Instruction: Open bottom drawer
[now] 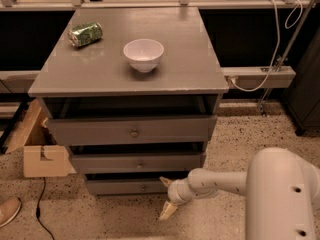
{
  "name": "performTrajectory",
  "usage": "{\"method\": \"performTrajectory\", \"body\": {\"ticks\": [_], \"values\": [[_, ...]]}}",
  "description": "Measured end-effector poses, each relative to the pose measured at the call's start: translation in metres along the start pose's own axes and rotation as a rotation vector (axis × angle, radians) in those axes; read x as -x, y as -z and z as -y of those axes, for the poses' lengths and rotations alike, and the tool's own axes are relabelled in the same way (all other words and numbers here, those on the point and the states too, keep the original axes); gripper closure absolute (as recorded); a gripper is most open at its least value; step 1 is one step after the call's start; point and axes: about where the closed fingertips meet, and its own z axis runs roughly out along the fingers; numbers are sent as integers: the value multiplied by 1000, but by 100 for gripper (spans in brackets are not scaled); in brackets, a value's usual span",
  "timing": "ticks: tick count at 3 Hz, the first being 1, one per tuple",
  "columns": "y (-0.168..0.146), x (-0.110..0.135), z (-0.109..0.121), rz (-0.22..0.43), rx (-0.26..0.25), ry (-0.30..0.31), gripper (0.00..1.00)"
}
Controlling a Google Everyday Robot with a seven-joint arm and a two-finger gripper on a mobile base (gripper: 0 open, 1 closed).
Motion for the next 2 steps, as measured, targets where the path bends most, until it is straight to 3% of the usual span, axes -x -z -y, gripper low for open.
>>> {"method": "performTrajectory", "body": {"ticks": [2], "values": [[-30,-48,28,-116,-37,46,0]]}}
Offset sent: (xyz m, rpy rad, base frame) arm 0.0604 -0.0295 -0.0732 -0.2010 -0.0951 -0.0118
